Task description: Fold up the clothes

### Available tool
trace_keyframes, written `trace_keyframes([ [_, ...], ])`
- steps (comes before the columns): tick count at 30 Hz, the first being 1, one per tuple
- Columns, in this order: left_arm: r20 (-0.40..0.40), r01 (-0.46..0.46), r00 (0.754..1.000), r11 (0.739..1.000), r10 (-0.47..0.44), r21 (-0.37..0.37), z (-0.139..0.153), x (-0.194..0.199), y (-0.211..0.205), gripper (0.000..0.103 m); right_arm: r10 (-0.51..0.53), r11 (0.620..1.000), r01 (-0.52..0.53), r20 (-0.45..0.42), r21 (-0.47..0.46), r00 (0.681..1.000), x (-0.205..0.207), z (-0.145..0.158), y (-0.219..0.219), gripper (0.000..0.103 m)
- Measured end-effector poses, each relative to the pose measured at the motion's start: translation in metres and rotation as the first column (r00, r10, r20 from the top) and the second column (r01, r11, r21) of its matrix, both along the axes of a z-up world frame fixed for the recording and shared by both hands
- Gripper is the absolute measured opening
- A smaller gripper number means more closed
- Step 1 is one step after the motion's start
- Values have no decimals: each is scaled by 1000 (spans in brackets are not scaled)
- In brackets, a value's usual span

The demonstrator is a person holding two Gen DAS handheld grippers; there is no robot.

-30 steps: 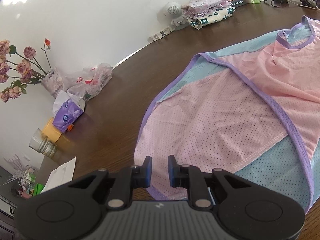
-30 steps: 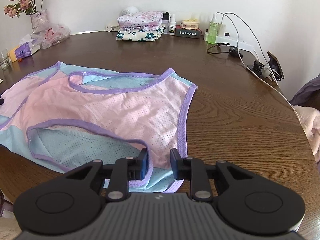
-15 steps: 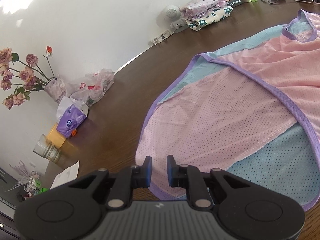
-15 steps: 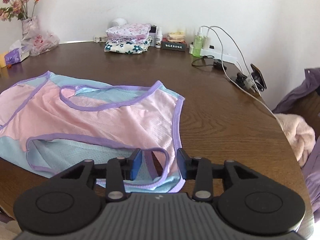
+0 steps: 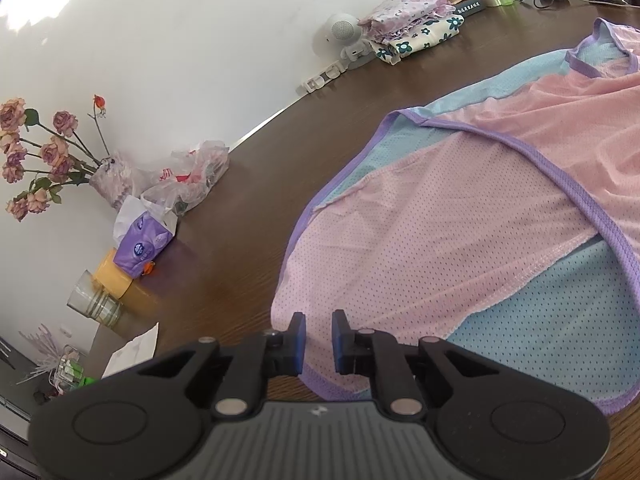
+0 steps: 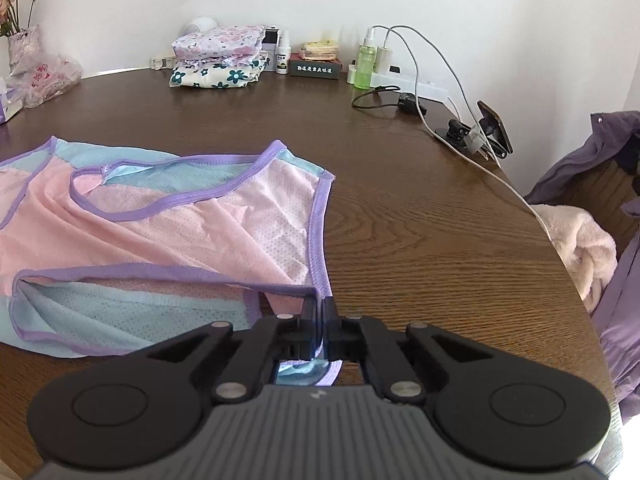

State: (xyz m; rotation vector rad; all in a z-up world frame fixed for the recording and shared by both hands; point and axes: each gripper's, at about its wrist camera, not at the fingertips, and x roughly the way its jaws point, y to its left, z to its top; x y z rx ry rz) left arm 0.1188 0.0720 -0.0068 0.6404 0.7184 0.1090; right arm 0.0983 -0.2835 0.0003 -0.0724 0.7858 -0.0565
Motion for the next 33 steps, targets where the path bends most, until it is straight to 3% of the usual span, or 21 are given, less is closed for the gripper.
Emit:
trace_keyframes([
  [2,3,2,1000,1000,-2,3,0,0,1,11,24,1000,-24,13,14,1000,-3,4,2,11],
  [4,4,6,1000,1000,-6,8,-1,-1,0,11,62,998,-62,31,5,998,-8,10,9,28],
  [7,2,11,1000,1000,-11,11,-1,-1,0,9,124,992,-123,58,-17,991,-11,23,23,38],
  [12,1,18,1000,1000,-18,19,-3,-1,-3,4,177,982,-182,79,56,981,16,38,33,41],
  [18,-1,19,1000,1000,-19,-5,-1,-2,0,4,169,956,-154,-39,249,985,91,26,30,41],
  [20,-3,21,1000,1000,-21,-15,0,-1,2,6,180,950,-155,-73,271,981,107,22,33,41],
  [22,-7,26,1000,999,-27,-32,4,0,6,15,236,949,-213,-76,231,969,112,24,44,41],
  [24,-9,35,999,996,-36,-79,13,0,12,41,317,937,-301,-68,179,946,113,27,57,42],
  [25,-10,35,999,994,-36,-107,18,1,15,61,350,930,-336,-75,150,934,112,29,62,43],
  [26,-5,40,999,990,-41,-138,24,1,18,67,382,920,-369,-84,130,920,111,29,67,44],
  [30,35,42,999,977,-35,-209,44,5,24,69,473,881,-468,-134,68,871,109,26,85,46],
  [33,27,32,999,960,-26,-278,51,11,27,69,465,884,-467,-156,22,872,112,22,87,48],
])
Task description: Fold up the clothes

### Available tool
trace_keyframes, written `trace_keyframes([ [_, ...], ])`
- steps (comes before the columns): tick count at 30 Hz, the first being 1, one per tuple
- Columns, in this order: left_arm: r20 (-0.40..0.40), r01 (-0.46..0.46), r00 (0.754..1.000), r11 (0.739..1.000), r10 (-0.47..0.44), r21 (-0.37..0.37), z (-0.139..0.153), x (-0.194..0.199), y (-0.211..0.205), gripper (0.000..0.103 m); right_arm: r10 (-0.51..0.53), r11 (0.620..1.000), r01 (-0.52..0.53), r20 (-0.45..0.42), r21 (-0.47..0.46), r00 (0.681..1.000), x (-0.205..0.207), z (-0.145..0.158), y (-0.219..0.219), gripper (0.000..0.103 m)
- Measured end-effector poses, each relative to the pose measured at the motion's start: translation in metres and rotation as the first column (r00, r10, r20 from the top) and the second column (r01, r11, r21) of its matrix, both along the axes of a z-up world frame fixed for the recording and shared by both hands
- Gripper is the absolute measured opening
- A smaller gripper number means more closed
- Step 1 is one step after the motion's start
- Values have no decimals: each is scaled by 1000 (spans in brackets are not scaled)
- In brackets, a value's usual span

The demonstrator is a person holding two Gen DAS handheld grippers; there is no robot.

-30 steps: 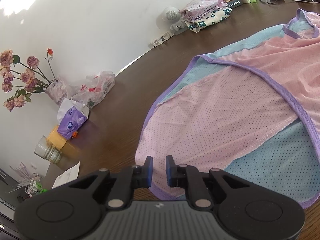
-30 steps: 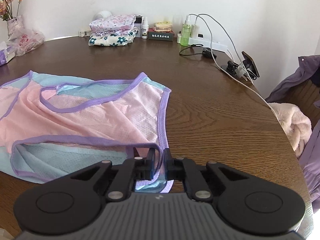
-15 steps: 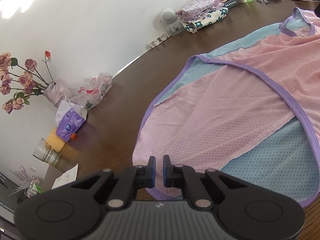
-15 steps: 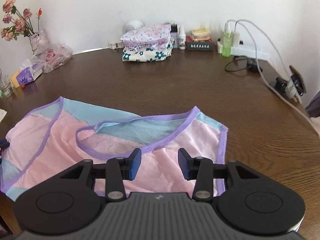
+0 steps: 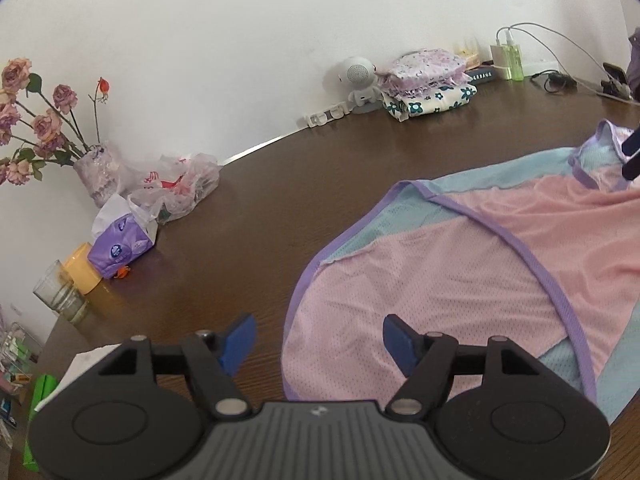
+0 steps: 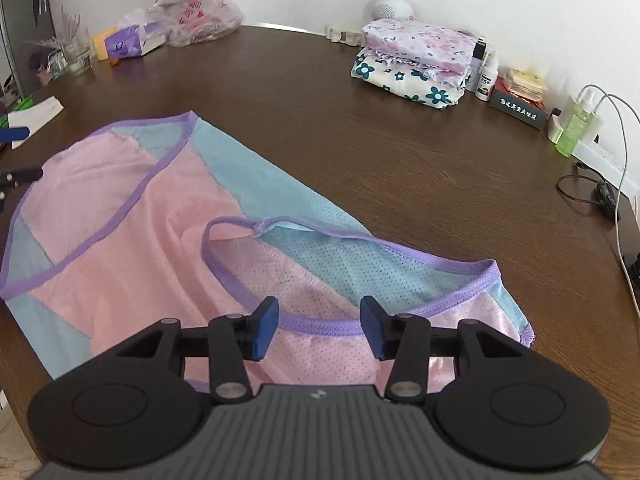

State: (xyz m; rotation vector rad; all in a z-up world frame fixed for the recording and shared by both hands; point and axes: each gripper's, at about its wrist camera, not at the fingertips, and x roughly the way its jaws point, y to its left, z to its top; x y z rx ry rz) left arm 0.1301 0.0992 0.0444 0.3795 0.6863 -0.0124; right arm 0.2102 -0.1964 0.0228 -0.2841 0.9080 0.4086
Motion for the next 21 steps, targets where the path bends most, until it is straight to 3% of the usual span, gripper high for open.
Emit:
trace_keyframes([
  [4,-63,-32,998,993,25,-113,-5,11,7,70,-136,991,136,-10,16,991,9,-1,-14,50],
  [8,-117,-43,993,985,24,-167,-16,19,10,70,-174,985,174,-41,8,984,14,-8,-20,50],
  [10,-132,-41,991,984,19,-171,-21,21,11,69,-172,985,173,-55,15,984,16,-12,-21,38],
  [11,-143,-42,990,985,18,-170,-24,22,11,68,-168,985,170,-60,26,984,16,-12,-22,28],
  [12,-144,-45,989,984,20,-173,-26,23,12,69,-173,984,175,-65,34,983,17,-11,-23,10],
  [21,-161,-59,987,970,20,-237,-28,23,24,69,-317,936,324,-66,135,946,34,4,-56,7],
])
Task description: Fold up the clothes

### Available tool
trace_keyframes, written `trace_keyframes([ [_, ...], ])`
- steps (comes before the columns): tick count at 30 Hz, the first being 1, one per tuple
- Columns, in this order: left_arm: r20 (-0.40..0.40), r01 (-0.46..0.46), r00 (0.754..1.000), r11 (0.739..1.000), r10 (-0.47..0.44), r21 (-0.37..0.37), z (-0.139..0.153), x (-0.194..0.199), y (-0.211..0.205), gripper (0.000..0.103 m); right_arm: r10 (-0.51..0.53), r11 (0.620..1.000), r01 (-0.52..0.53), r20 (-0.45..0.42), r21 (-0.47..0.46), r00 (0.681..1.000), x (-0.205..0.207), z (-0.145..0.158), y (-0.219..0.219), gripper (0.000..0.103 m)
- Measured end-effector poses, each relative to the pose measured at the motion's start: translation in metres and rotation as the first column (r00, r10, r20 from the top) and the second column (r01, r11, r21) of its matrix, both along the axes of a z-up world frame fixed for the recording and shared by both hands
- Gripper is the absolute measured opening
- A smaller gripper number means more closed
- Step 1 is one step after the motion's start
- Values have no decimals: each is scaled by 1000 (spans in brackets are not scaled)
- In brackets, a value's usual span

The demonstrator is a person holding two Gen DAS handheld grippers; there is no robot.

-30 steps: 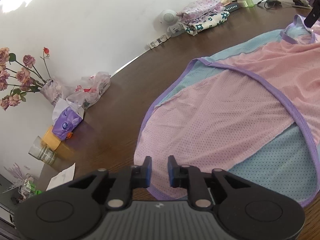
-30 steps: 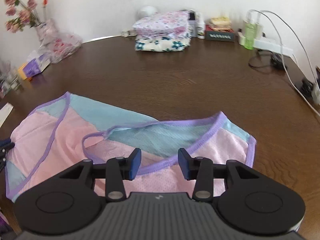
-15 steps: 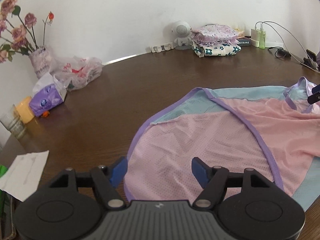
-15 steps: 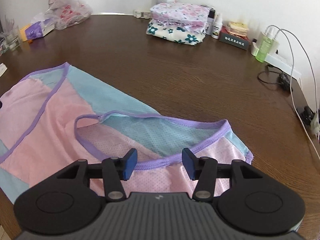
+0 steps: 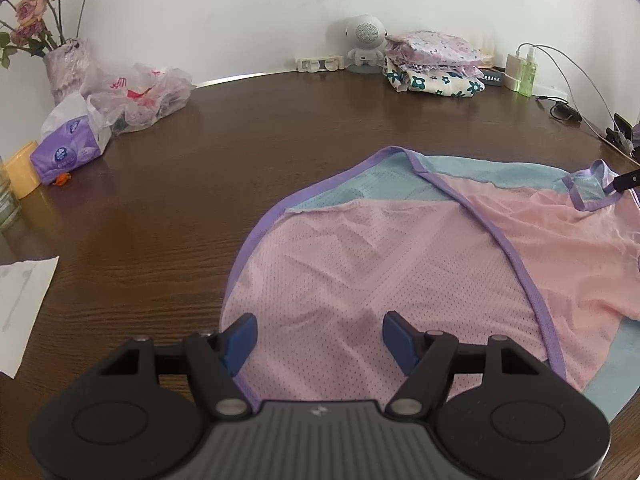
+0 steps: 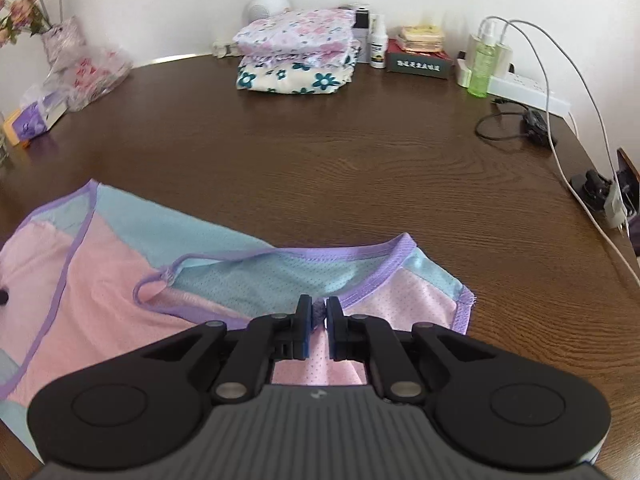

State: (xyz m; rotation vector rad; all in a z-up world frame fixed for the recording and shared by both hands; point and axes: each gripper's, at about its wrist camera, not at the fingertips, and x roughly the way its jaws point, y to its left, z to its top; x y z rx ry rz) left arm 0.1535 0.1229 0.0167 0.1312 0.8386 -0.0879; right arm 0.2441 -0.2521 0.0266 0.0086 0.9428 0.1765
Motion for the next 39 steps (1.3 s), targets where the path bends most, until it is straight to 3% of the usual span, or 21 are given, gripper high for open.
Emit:
trace_keyframes([
  [5,13,6,1000,1000,-6,21,0,-2,-2,70,-57,996,57,9,-68,998,4,-8,-10,7],
  [8,16,6,1000,1000,-6,22,0,-2,-2,70,-85,994,84,0,-64,996,5,-12,-16,8],
  [12,23,6,1000,1000,-6,29,-1,-3,-3,70,-77,993,83,73,-79,994,-8,2,-7,36],
  [16,28,7,1000,999,-8,39,-1,-4,-4,70,37,997,-45,118,67,992,-20,19,21,37],
  [18,12,6,1000,998,-6,56,3,-2,-6,70,70,992,-80,104,94,992,-15,18,37,37],
  [22,90,41,995,994,-50,101,33,6,-24,65,89,985,-95,53,145,995,6,11,64,37],
  [27,40,121,992,992,-119,-43,55,55,-49,66,26,975,-16,-43,222,999,37,-7,71,37],
  [30,-49,59,997,987,-67,-149,45,102,-53,62,2,966,16,-71,257,997,47,-14,72,36],
  [33,-132,-9,991,964,-27,-265,31,143,-53,51,2,963,20,-80,268,997,52,-15,74,35],
  [39,-193,-85,981,944,23,-320,14,182,-52,45,9,960,19,-97,280,995,59,-17,71,20],
])
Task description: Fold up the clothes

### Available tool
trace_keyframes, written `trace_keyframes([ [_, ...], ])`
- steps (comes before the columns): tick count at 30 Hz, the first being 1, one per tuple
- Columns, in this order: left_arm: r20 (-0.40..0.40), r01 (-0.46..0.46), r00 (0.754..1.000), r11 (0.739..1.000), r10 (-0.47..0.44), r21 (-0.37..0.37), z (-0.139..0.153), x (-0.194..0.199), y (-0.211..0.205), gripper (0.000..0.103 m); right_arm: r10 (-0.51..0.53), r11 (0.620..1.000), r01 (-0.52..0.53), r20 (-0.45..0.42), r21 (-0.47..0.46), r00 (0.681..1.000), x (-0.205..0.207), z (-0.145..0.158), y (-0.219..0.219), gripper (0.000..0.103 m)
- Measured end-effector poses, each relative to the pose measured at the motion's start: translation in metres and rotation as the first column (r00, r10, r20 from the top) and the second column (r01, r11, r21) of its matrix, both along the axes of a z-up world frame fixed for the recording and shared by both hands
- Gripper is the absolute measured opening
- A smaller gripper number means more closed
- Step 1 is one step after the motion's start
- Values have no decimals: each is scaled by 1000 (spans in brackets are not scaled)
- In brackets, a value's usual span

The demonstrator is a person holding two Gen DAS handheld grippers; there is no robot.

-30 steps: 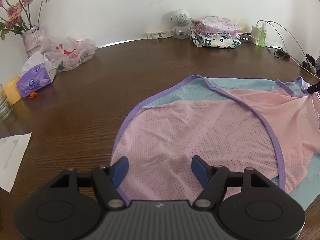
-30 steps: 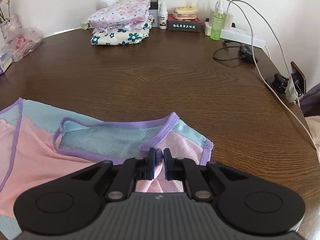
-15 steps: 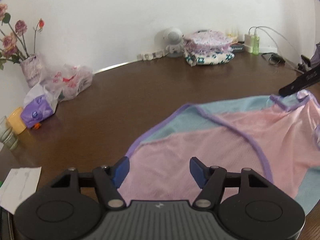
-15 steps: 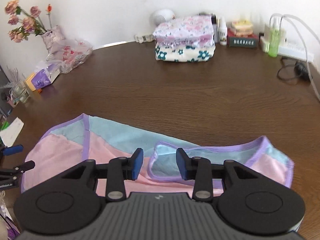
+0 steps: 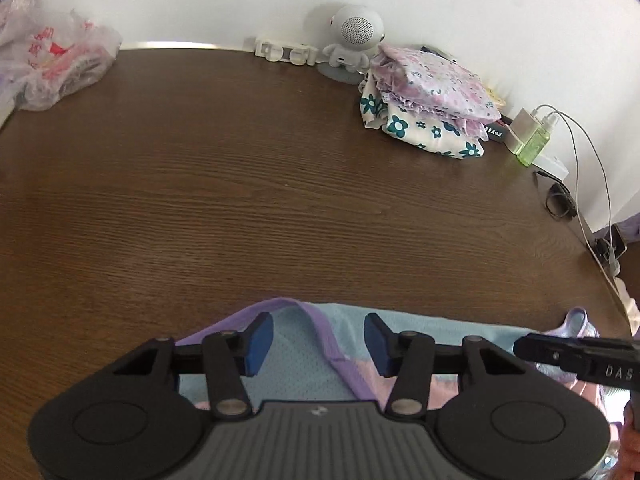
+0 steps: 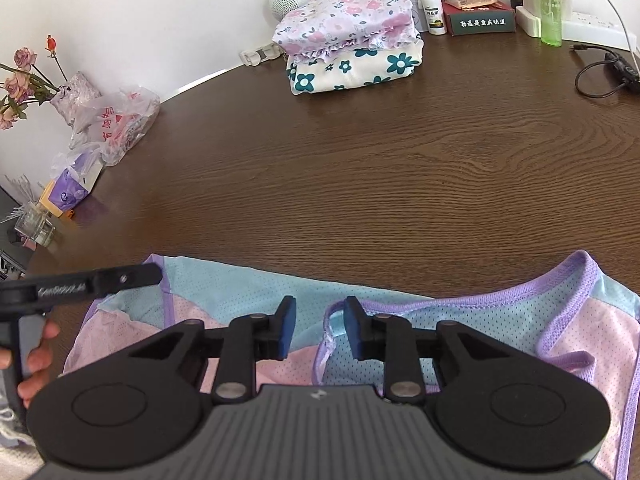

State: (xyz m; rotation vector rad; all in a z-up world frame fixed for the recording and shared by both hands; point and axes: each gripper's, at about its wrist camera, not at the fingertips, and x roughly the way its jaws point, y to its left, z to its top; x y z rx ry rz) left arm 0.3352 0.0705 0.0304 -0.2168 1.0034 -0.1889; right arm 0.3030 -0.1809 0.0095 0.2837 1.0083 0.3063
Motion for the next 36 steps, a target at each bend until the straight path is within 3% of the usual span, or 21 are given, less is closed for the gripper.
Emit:
trace_keyframes([
  [3,-19,2,1000,999,-2,-50,-5,5,0,28,-1,1000,1,-11,6,1000,5,-3,-1,17],
  [5,-14,18,1000,999,-18,-44,-7,7,-4,1,-4,1000,4,-11,9,1000,7,-5,-2,9],
  [6,-9,19,1000,999,-20,-34,-9,7,-6,2,-8,1000,8,-4,15,1000,6,-5,-4,3],
  [8,11,6,1000,1000,-5,-22,-10,4,-7,1,-16,999,16,12,28,1000,4,-3,-8,2],
  [14,25,-82,996,989,85,-120,-15,2,12,1,-83,995,80,55,57,995,3,1,-31,2],
  [17,32,-92,995,987,97,-130,-16,1,14,1,-90,993,86,52,75,995,2,-1,-37,2],
  [22,36,-84,995,988,90,-126,-16,0,15,1,-54,997,50,86,50,995,-9,4,-38,9],
  [24,37,-81,996,989,86,-124,-16,-1,15,1,-1,998,8,121,-55,993,-12,5,-29,10],
  [26,38,-77,996,989,82,-123,-16,-1,14,2,57,986,-31,152,-165,987,-15,6,-19,19],
  [28,41,-71,996,990,77,-120,-16,-1,14,2,111,970,-72,163,-231,980,-13,4,-11,36],
  [30,41,-67,997,990,72,-122,-16,-2,15,2,149,953,-100,158,-284,976,-7,1,-2,36],
  [33,43,-65,997,990,71,-123,-16,-3,15,2,159,955,-121,124,-272,979,4,-3,0,1],
  [36,45,-84,995,986,91,-147,-18,-5,18,2,78,966,-29,183,-257,980,8,3,-5,1],
])
